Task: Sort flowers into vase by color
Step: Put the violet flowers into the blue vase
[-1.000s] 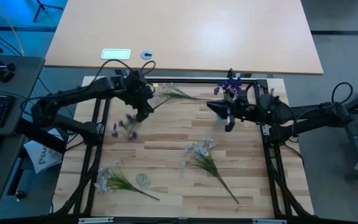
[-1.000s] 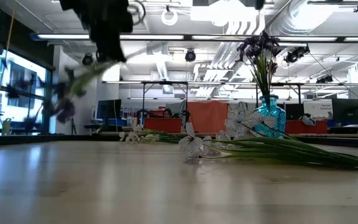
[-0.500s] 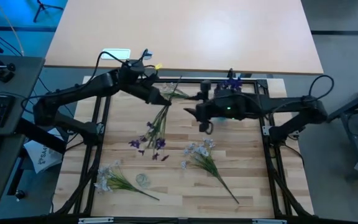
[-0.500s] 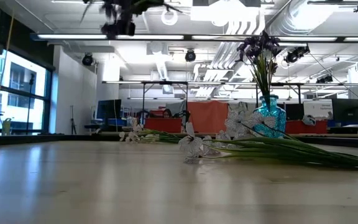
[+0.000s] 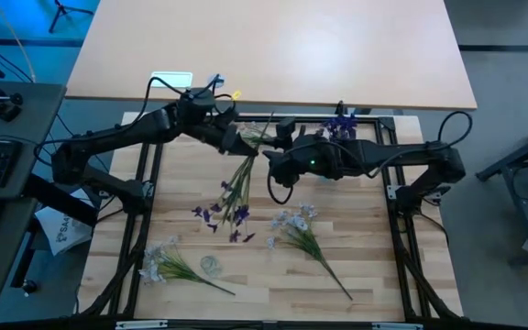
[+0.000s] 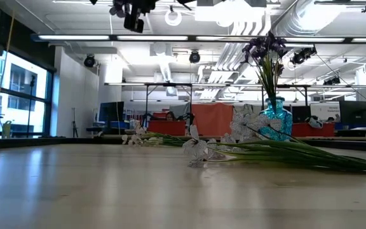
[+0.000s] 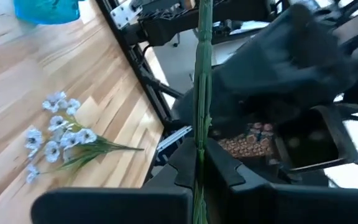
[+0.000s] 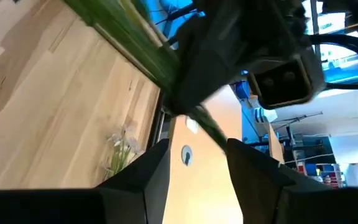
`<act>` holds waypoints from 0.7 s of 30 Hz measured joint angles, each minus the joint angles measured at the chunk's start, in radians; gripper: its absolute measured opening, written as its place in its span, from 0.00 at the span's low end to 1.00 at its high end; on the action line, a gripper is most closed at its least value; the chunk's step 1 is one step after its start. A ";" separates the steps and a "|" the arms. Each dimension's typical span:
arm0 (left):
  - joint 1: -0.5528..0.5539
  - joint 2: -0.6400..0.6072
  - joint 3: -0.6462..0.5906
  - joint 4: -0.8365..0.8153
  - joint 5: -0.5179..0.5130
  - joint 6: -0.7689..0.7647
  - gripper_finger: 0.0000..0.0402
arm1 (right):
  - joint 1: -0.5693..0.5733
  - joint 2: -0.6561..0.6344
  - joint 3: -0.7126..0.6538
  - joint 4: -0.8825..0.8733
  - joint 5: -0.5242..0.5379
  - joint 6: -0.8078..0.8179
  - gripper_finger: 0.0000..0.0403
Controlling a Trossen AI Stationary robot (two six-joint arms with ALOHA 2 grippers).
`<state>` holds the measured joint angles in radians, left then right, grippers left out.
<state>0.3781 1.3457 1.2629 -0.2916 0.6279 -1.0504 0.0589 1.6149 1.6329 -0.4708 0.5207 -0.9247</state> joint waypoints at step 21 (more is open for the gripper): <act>-0.046 0.005 0.000 0.018 -0.029 -0.022 0.00 | 0.000 0.015 0.000 0.030 -0.027 -0.053 0.28</act>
<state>0.3317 1.3509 1.2629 -0.2737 0.5994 -1.0728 0.0589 1.6296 1.6325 -0.4412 0.4938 -0.9777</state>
